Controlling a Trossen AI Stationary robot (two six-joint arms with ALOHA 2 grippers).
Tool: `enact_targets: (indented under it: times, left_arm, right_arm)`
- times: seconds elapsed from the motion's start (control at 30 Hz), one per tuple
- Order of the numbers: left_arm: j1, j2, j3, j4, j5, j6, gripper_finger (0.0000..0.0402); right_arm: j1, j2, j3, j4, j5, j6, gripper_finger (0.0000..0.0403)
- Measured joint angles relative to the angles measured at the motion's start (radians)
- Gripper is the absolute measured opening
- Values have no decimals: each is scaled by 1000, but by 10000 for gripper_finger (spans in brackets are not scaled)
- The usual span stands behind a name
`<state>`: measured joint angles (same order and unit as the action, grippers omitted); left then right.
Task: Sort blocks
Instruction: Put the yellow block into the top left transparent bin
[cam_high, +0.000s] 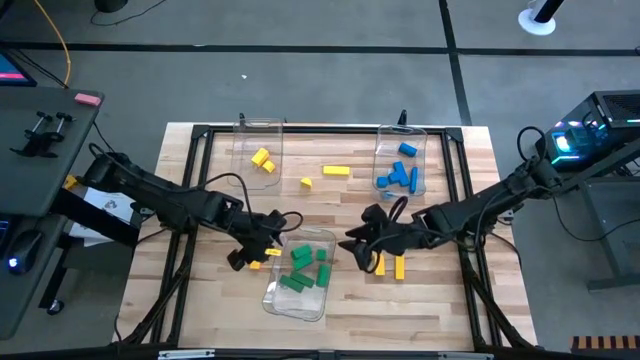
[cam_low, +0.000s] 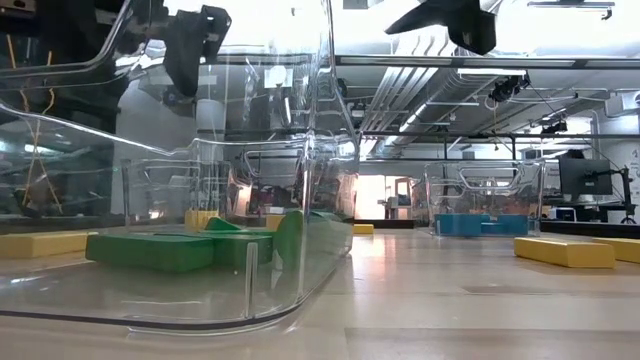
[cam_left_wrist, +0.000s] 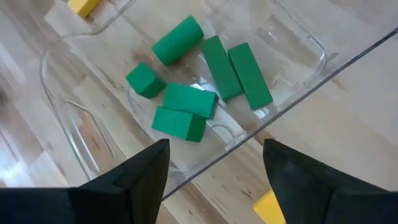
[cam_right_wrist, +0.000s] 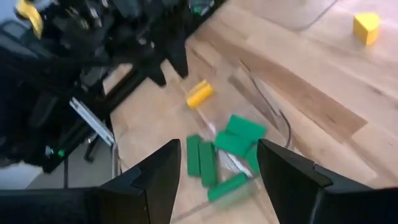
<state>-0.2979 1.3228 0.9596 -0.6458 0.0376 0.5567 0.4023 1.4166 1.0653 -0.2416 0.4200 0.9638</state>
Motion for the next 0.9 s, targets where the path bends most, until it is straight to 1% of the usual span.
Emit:
enact_targets:
  times: [0.23, 0.53, 0.77, 0.9]
  left_arm:
    - [-4, 0, 0, -15, -11, -21, 247]
    - [-5, 0, 0, -11, -23, -19, 247]
    - [-5, 8, 0, -3, -18, 54, 247]
    - [-14, 38, 0, 3, 0, 59, 247]
  right_arm:
    - [0, -1, 0, 17, -50, -2, 208]
    - [0, -1, 0, 17, -50, 0, 208]
    - [0, -1, 0, 14, -50, -3, 208]
    - [0, -1, 0, 14, -38, -22, 208]
